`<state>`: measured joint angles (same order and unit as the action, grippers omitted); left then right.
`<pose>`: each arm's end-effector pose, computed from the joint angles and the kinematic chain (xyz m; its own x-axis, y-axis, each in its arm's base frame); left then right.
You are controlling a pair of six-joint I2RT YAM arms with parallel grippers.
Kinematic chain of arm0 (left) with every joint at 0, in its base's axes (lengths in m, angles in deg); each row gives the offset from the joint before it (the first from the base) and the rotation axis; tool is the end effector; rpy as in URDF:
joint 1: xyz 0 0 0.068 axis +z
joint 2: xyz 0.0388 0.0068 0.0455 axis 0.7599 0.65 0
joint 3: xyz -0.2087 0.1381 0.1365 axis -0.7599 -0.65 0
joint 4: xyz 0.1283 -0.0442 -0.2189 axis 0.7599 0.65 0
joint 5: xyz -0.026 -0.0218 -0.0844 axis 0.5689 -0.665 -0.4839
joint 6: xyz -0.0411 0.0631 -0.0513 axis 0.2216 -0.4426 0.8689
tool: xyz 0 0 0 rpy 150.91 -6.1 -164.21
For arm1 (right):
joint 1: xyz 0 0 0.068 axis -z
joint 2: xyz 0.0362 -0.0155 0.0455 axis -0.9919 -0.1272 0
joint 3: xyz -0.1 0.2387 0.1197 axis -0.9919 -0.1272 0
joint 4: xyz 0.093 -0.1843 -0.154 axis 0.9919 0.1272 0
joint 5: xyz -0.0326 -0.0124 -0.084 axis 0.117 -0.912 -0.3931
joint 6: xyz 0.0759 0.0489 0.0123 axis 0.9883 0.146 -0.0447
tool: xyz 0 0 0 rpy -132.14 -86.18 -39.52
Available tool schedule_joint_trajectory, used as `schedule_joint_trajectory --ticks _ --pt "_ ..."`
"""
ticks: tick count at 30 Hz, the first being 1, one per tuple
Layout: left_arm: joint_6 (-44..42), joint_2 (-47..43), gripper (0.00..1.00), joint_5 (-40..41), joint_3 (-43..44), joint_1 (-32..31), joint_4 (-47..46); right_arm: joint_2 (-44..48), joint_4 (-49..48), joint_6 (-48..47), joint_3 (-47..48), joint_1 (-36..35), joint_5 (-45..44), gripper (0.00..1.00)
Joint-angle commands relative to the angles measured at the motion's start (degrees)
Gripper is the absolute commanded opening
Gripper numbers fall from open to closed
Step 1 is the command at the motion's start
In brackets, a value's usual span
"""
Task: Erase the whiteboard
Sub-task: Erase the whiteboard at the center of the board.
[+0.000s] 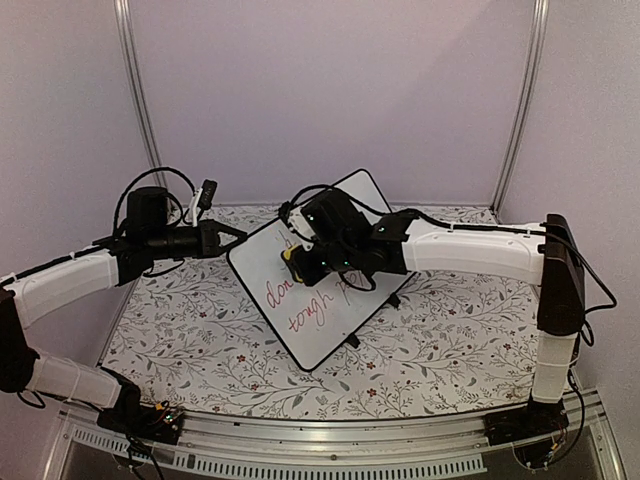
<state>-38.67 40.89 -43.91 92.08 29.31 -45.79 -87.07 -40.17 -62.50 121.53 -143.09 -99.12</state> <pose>0.2652 -0.1497 0.2761 -0.6735 -0.1357 -0.7266 0.5559 0.5550 -0.6189 0.2590 0.4219 0.2561 -0.4013 -0.4595 -0.7924 -0.7267 0.6863 -0.0300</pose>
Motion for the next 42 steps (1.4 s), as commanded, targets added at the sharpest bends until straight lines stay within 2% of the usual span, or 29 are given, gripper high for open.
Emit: schedule_joint_trajectory --ticks 1,9,12,21,42 --pt "-1.2 -1.8 0.00 -5.5 0.1 -1.6 -4.0 -2.0 4.6 0.6 1.6 0.2 0.5 0.24" --pt "-1.1 -1.5 0.00 -5.9 0.2 -1.7 -4.2 -8.2 9.4 -2.0 17.6 0.7 -3.1 0.25" --pt "-1.1 -1.6 0.00 -5.9 0.1 -1.6 -4.2 -10.2 10.3 -2.4 20.2 0.8 -3.2 0.25" --pt "-1.0 -1.7 0.00 -5.5 0.1 -1.6 -4.2 -8.0 10.0 -0.5 14.7 0.4 0.1 0.24" --pt "-1.0 -2.5 0.00 -5.2 -0.1 -1.7 -4.3 -3.6 9.3 2.4 4.3 -2.8 -1.6 0.24"
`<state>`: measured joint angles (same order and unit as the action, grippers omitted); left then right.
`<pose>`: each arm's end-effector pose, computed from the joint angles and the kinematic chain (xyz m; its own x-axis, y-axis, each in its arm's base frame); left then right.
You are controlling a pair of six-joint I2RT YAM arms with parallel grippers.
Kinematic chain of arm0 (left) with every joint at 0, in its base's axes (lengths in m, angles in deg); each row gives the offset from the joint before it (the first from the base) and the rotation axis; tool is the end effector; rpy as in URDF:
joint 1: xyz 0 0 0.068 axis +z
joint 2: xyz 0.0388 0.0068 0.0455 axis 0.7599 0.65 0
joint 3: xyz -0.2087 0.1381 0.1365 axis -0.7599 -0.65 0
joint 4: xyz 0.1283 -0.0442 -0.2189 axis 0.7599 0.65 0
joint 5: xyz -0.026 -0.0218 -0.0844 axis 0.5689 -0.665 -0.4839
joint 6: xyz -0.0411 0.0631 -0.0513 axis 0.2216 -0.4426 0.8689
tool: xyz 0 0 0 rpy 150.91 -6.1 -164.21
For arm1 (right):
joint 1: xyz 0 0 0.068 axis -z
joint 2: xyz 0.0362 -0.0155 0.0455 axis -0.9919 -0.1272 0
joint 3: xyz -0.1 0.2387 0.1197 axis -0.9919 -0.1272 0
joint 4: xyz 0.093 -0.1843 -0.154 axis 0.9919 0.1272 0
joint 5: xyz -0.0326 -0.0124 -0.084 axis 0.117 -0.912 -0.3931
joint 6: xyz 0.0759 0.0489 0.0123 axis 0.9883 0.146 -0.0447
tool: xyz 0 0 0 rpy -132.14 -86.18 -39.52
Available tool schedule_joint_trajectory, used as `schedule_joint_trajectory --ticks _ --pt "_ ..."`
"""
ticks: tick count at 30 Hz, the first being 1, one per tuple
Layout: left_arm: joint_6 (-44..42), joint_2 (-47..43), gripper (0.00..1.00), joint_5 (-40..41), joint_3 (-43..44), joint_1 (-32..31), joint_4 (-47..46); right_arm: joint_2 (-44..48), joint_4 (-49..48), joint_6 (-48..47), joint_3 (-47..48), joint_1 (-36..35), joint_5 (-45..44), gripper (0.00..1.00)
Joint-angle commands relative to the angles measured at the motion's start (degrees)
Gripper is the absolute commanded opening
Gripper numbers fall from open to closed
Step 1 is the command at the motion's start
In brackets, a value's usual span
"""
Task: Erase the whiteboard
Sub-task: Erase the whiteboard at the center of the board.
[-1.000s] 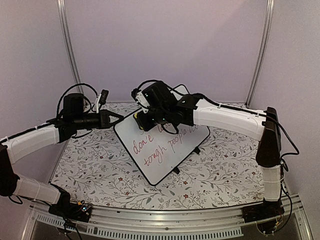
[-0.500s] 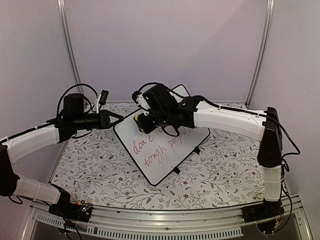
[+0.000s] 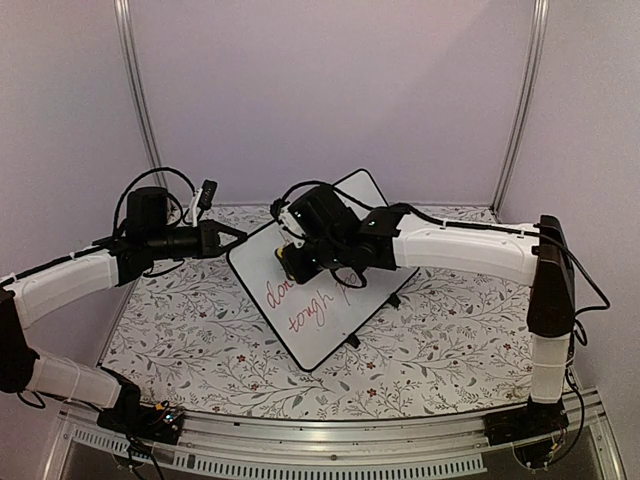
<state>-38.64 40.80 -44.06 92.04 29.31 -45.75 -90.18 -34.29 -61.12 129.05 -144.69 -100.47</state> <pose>0.2647 -0.1497 0.2763 -0.6742 -0.1351 -0.7261 0.5568 0.5530 -0.6199 0.2542 0.4382 0.2662 -0.4137 -0.4702 -0.7796 -0.7235 0.6896 -0.0319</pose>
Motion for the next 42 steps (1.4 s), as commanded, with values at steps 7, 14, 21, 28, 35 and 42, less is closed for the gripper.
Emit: schedule_joint_trajectory --ticks 7,14,21,28,35,42 --pt "-1.1 -2.2 0.00 -5.2 0.0 -1.7 -4.4 1.7 3.0 2.3 -7.1 -2.2 -0.7 0.24" --pt "-1.1 -2.2 0.00 -5.2 0.0 -1.7 -4.4 2.1 3.0 1.2 -6.2 -2.1 -3.4 0.24" --pt "-1.1 -2.4 0.00 -5.1 0.0 -1.7 -4.4 0.4 2.8 -1.2 0.1 -0.2 -2.2 0.25" --pt "-1.1 -2.1 0.00 -5.2 0.1 -1.8 -4.3 -3.6 5.3 -4.3 11.0 1.8 -1.1 0.25" --pt "-1.1 -2.3 0.00 -5.2 0.1 -1.9 -4.3 -5.0 6.5 -4.9 10.4 2.7 -1.3 0.25" --pt "-1.2 -2.6 0.00 -5.1 0.1 -1.8 -4.2 -1.3 4.7 -2.3 -0.4 2.7 -0.4 0.25"
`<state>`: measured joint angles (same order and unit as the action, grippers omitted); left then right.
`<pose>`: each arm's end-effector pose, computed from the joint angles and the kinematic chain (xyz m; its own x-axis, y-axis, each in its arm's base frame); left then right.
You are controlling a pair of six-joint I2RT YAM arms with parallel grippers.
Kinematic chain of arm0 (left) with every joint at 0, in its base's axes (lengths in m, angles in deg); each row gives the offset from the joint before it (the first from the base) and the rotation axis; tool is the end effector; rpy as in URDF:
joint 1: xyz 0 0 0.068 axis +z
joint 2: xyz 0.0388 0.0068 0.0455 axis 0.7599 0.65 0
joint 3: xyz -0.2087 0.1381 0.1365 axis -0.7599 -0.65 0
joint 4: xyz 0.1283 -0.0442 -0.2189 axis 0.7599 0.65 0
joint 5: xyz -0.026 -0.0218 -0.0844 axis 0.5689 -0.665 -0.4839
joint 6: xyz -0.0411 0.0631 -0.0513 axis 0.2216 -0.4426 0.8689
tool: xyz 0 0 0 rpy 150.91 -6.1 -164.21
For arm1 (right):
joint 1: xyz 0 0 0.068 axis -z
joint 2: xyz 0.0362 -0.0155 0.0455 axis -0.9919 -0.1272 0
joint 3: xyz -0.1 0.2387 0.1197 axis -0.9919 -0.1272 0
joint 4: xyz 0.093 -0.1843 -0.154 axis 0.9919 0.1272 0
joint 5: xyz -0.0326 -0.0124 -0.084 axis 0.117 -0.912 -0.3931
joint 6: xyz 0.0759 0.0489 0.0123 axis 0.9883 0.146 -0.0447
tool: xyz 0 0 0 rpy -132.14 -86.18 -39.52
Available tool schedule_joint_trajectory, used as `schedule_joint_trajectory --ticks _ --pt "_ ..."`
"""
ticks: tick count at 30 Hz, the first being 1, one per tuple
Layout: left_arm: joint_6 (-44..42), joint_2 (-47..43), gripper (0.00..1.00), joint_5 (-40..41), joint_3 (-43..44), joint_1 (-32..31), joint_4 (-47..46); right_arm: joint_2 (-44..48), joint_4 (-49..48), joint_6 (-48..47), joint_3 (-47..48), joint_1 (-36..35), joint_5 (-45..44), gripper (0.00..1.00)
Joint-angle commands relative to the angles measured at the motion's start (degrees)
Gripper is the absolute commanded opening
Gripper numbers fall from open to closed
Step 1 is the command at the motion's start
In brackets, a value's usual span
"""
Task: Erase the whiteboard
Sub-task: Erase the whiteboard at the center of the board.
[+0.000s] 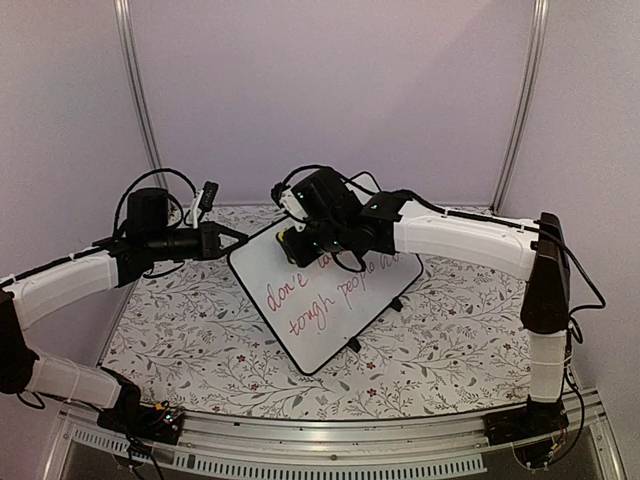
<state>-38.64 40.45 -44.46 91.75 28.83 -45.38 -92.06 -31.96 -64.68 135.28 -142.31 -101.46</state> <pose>0.2612 -0.1516 0.2754 -0.6805 -0.1254 -0.7219 0.5612 0.5443 -0.6235 0.2786 0.4355 0.2853 -0.3740 -0.4716 -0.7986 -0.7082 0.7012 -0.0824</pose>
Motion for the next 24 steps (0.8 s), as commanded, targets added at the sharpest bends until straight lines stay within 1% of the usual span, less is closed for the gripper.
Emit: schedule_joint_trajectory --ticks 1,6,10,15,22,24 --pt "-1.1 -2.3 0.00 -4.7 0.3 -1.4 -4.6 1.2 2.2 1.6 -8.1 0.3 0.5 0.25" --pt "-1.2 -2.4 0.00 -4.7 0.3 -1.4 -4.6 3.8 2.1 2.6 -12.1 0.2 1.1 0.25" --pt "-1.1 -2.3 0.00 -4.7 0.3 -1.4 -4.7 4.3 2.0 2.6 -11.5 0.2 0.8 0.25" --pt "-1.0 -2.2 0.00 -4.8 0.3 -1.4 -4.7 1.7 2.6 1.2 -5.3 0.3 0.0 0.25" --pt "-1.1 -2.2 0.00 -4.7 0.3 -1.4 -4.7 -4.9 6.4 -0.8 7.4 0.4 -1.1 0.25" --pt "-1.2 -2.2 0.00 -4.7 0.3 -1.4 -4.7 -6.5 7.1 -0.8 9.9 0.7 -1.5 0.25"
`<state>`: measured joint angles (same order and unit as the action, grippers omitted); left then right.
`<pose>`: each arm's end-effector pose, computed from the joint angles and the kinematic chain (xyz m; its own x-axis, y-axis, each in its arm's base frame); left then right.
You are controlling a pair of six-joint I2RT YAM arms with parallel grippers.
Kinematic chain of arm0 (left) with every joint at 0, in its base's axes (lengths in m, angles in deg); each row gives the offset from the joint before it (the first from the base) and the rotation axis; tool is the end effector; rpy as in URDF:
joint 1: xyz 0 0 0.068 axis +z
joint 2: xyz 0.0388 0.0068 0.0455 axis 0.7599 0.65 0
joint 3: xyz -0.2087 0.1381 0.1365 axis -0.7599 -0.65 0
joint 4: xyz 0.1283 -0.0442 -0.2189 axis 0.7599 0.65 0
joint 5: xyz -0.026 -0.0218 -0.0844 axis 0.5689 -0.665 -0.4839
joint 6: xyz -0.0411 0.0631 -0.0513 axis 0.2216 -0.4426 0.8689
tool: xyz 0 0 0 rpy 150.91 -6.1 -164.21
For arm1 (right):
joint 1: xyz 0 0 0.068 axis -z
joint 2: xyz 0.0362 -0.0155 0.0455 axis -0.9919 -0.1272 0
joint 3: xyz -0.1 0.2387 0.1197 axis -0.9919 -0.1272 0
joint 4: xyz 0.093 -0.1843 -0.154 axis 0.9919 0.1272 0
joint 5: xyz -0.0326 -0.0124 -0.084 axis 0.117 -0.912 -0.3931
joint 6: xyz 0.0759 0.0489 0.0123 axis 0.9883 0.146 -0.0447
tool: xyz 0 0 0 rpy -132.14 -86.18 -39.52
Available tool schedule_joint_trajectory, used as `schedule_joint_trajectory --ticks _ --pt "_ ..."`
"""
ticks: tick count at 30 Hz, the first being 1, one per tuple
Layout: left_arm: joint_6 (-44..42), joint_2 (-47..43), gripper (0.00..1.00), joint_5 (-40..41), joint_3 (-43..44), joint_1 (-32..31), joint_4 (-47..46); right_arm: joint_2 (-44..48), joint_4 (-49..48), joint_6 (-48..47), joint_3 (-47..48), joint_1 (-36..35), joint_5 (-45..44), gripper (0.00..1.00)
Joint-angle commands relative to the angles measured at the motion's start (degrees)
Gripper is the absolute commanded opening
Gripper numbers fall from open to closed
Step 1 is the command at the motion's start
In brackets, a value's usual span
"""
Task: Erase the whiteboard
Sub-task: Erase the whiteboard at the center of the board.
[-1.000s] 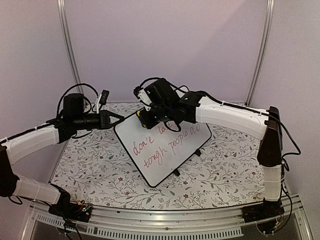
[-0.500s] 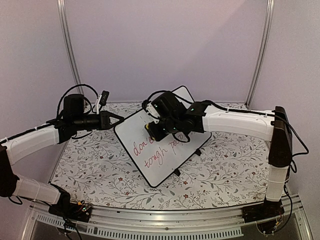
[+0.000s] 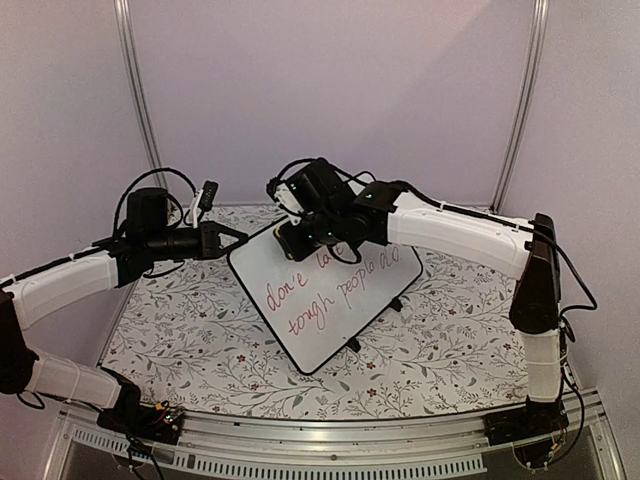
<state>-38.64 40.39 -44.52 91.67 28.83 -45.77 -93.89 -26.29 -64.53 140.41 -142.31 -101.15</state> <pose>0.2612 -0.1517 0.2761 -0.6764 -0.1267 -0.7256 0.5654 0.5421 -0.6216 0.2793 0.4376 0.2903 -0.3926 -0.4981 -0.7732 -0.7122 0.6966 -0.0871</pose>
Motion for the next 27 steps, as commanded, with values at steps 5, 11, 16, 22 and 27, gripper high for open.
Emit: schedule_joint_trajectory --ticks 5,11,16,22,27 --pt "-1.2 -2.2 0.00 -4.5 0.4 -1.4 -4.3 -5.0 2.3 0.2 4.8 1.2 -1.7 0.25" --pt "-1.2 -2.3 0.00 -4.4 0.4 -1.4 -4.3 -3.6 3.9 2.6 -0.4 1.2 -0.3 0.25" --pt "-1.3 -2.5 0.00 -4.2 0.4 -1.4 -4.2 0.2 3.9 4.7 -7.4 1.2 -0.8 0.25" --pt "-1.2 -2.4 0.00 -4.2 0.4 -1.4 -4.2 4.0 2.2 6.2 -14.1 1.2 0.5 0.25" --pt "-1.3 -2.3 0.00 -4.3 0.4 -1.4 -4.2 4.3 1.4 6.7 -13.5 1.2 0.7 0.25"
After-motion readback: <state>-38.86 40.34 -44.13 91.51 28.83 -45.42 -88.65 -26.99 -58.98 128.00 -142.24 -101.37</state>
